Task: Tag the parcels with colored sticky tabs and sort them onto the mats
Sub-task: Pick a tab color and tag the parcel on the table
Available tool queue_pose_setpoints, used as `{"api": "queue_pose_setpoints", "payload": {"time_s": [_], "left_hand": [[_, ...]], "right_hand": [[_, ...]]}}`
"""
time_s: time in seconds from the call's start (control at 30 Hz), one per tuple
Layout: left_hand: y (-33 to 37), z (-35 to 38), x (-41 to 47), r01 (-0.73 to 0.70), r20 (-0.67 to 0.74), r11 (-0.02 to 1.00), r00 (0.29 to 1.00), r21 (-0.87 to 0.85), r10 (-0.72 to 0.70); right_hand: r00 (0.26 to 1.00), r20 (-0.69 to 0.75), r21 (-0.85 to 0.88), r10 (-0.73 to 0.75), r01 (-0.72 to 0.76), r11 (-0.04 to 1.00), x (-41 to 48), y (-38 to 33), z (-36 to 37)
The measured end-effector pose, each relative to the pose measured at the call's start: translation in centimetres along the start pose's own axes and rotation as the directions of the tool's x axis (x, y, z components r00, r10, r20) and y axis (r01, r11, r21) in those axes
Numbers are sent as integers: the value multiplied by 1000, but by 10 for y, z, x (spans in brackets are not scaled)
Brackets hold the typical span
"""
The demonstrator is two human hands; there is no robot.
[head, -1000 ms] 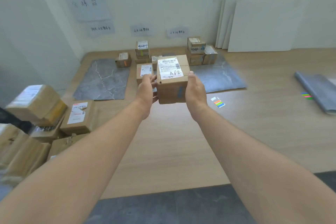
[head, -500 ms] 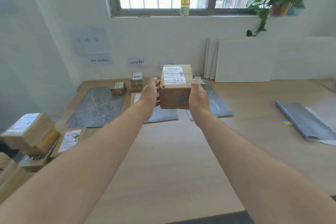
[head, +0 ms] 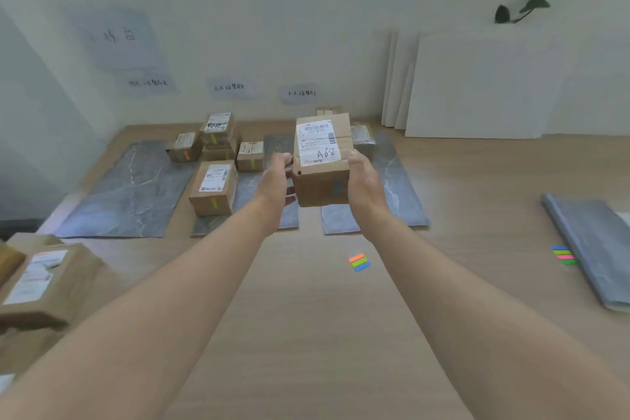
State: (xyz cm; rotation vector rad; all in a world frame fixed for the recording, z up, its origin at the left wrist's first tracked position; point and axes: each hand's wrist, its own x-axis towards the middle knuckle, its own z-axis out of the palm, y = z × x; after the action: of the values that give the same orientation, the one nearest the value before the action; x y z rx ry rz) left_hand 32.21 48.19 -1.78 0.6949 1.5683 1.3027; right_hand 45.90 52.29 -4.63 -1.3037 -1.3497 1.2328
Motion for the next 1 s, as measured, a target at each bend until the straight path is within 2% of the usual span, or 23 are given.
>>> {"api": "queue_pose_setpoints", "payload": {"time_s": [0.3,0.47,1.0], "left_hand": [[-40,78,99,116,-46,993,992,2,-116],[-60,94,150,182,-72,983,980,-22,-183],[-135,112,269,335,-28,937,940,-95,-339]], "right_hand": [[983,73,77,168,-174,982,106,70,-30],[983,58,22,172,-173,985,151,104,-24],[900,95,-67,425,-420,905,240,192,2]]}}
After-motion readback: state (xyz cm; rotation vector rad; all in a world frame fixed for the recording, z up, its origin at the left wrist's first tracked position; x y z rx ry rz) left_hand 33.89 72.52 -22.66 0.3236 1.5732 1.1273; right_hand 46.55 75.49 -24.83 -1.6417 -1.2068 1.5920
